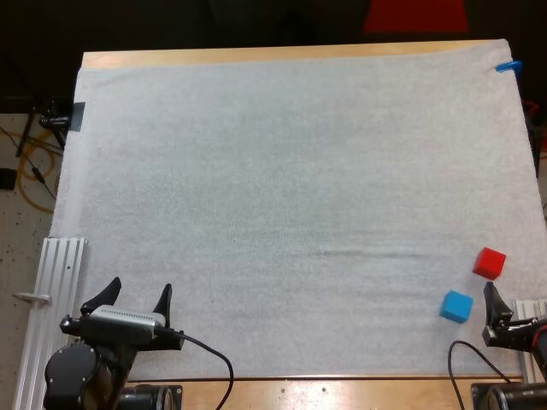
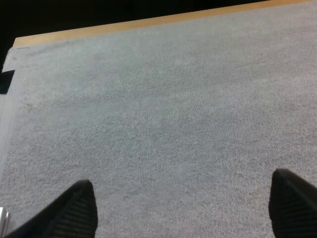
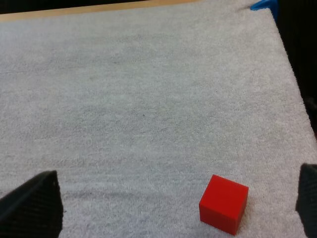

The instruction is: Stack red cube on blue cube

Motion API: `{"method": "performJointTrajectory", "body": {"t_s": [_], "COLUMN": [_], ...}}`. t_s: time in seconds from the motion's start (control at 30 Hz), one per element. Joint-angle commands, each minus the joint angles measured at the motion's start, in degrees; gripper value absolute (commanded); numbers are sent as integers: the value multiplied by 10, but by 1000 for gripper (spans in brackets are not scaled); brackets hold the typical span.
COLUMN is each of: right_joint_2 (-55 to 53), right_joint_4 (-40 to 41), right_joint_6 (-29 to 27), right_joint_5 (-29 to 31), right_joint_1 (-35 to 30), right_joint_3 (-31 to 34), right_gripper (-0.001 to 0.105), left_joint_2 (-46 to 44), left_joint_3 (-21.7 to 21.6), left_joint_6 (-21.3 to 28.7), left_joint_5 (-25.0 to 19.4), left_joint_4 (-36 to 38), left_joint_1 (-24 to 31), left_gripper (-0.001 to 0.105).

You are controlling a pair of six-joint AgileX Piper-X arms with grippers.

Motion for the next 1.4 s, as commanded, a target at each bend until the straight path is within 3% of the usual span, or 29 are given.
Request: {"method": "performJointTrajectory", "body": {"t_s": [0.0,0.53,0.7,0.93,1.2,1.37], "right_joint_2": [-23,-22,17,117,204,234], "right_joint_4": [-6,-6,2,11,53,98], "right_joint_6": [0,0,-4,-35,-54,-67], "right_joint_5": [0,0,0,-33,-79,-104], "right_joint_1": [-3,-3,-3,-3,-3,-3], "right_joint_3": [-4,-4,-27,-106,-190,-234], "right_gripper": [93,93,93,93,93,93], "left_joint_2": [-80,-78,-51,53,181,249], "left_joint_3": [-3,-4,-22,-88,-180,-233], "left_joint_6": [-2,-2,-2,29,35,86], "left_joint_5": [3,3,25,29,100,111], "left_joint_4": [-3,-3,4,7,10,81], "left_joint_1": [-2,-2,-17,-100,-216,-298], "left_gripper": [69,69,69,69,69,69]}}
